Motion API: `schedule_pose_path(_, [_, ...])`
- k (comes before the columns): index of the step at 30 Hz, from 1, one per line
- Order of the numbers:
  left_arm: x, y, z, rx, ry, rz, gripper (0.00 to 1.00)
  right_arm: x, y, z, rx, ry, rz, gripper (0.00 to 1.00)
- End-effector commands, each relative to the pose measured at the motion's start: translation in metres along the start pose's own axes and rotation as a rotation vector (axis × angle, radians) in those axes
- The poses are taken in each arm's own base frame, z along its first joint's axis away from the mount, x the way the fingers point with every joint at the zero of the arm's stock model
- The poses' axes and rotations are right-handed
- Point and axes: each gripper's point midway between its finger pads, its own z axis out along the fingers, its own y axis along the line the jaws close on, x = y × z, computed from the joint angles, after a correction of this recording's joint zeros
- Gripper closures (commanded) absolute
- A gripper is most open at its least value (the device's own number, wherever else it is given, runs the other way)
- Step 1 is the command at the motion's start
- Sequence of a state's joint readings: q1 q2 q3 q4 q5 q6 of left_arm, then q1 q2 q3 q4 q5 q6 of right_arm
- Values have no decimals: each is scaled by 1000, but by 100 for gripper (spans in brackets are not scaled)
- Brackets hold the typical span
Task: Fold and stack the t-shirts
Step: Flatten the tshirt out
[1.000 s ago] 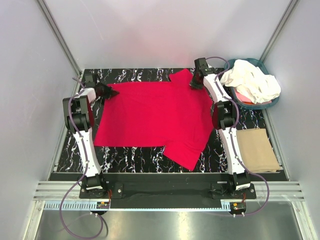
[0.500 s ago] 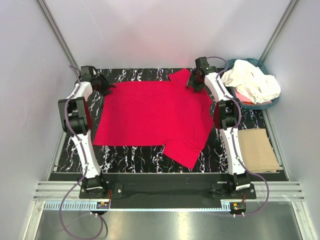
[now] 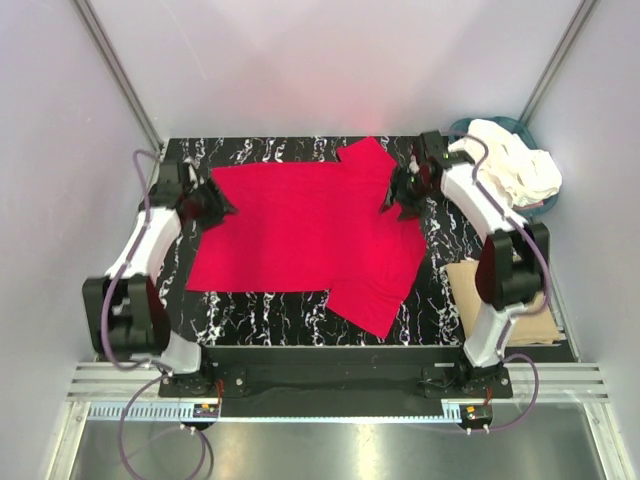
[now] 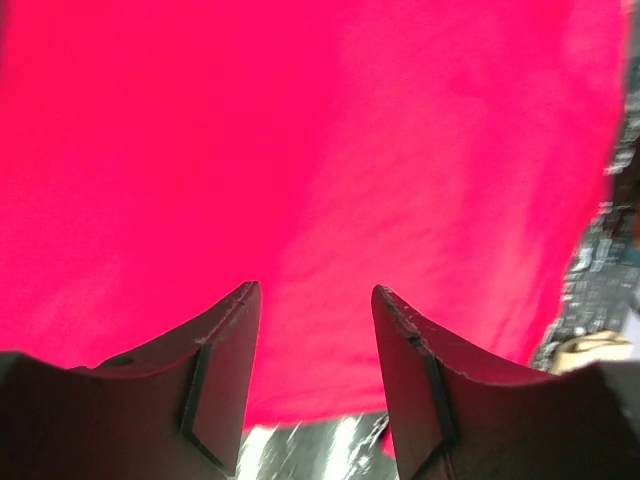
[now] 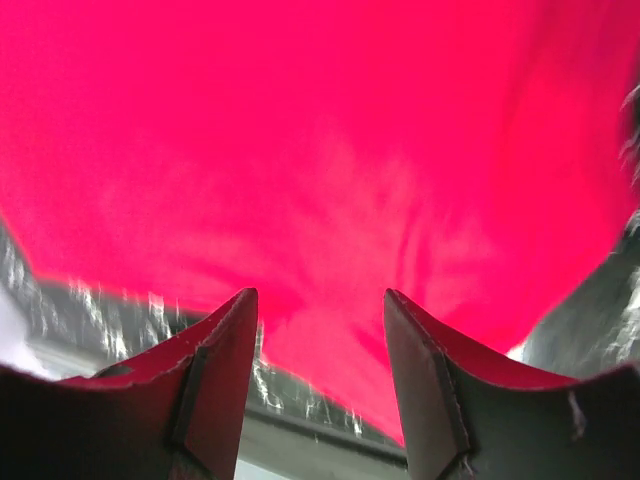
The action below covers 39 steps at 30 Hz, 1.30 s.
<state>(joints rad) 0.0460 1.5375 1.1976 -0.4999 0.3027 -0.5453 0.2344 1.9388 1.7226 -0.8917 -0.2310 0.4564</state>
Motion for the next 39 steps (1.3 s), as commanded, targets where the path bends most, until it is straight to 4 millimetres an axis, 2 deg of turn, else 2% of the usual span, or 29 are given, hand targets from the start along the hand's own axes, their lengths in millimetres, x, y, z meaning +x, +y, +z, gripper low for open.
schedule_pose_path(1, [18, 39, -33, -137, -38, -10, 48, 62, 15, -37, -147, 59, -28, 39])
schedule_pose_path(2, [36, 56, -34, -174, -12, -46, 48, 73, 13, -39, -166, 67, -23, 39])
schedule_pose_path(3, [37, 65, -47, -192, -43, -72, 48, 88, 11, -42, -189, 95, 0, 39])
schedule_pose_path(4, [41, 76, -51, -212, -51, -99, 48, 115, -3, -34, -172, 152, 31, 39])
schedule_pose_path(5, [54, 89, -51, -232, -32, -130, 49, 123, -1, -45, -206, 132, 27, 39])
schedule_pose_path(6, [54, 98, -58, -236, -48, -164, 49, 148, -13, -38, -197, 192, 80, 39])
schedule_pose_path(8, [65, 115, -59, -260, -31, -197, 48, 162, -11, -46, -235, 175, 98, 42])
schedule_pose_path(9, [67, 126, -60, -269, -20, -239, 46, 181, -20, -41, -220, 209, 146, 42])
schedule_pose_path(11, [78, 140, -58, -286, 15, -286, 44, 190, -19, -46, -244, 183, 154, 44])
schedule_pose_path(12, [81, 154, -58, -311, 26, -340, 43, 196, -18, -46, -244, 184, 166, 44])
schedule_pose_path(13, [84, 157, -58, -297, 40, -366, 42, 204, -22, -47, -245, 189, 173, 45])
schedule_pose_path(15, [90, 169, -57, -308, 64, -412, 43, 208, -21, -48, -253, 188, 179, 45])
schedule_pose_path(21, [78, 193, -63, -396, 37, -437, 51, 216, -25, -50, -260, 184, 173, 45])
schedule_pose_path(23, [79, 196, -63, -411, 41, -458, 51, 217, -26, -50, -263, 183, 177, 45])
schedule_pose_path(30, [102, 205, -57, -433, 120, -524, 52, 225, -32, -48, -263, 172, 196, 45])
schedule_pose_path(35, [98, 209, -46, -424, 123, -547, 59, 229, -35, -45, -268, 174, 206, 45])
schedule_pose_path(39, [100, 216, -41, -447, 137, -555, 60, 230, -36, -44, -265, 170, 210, 45])
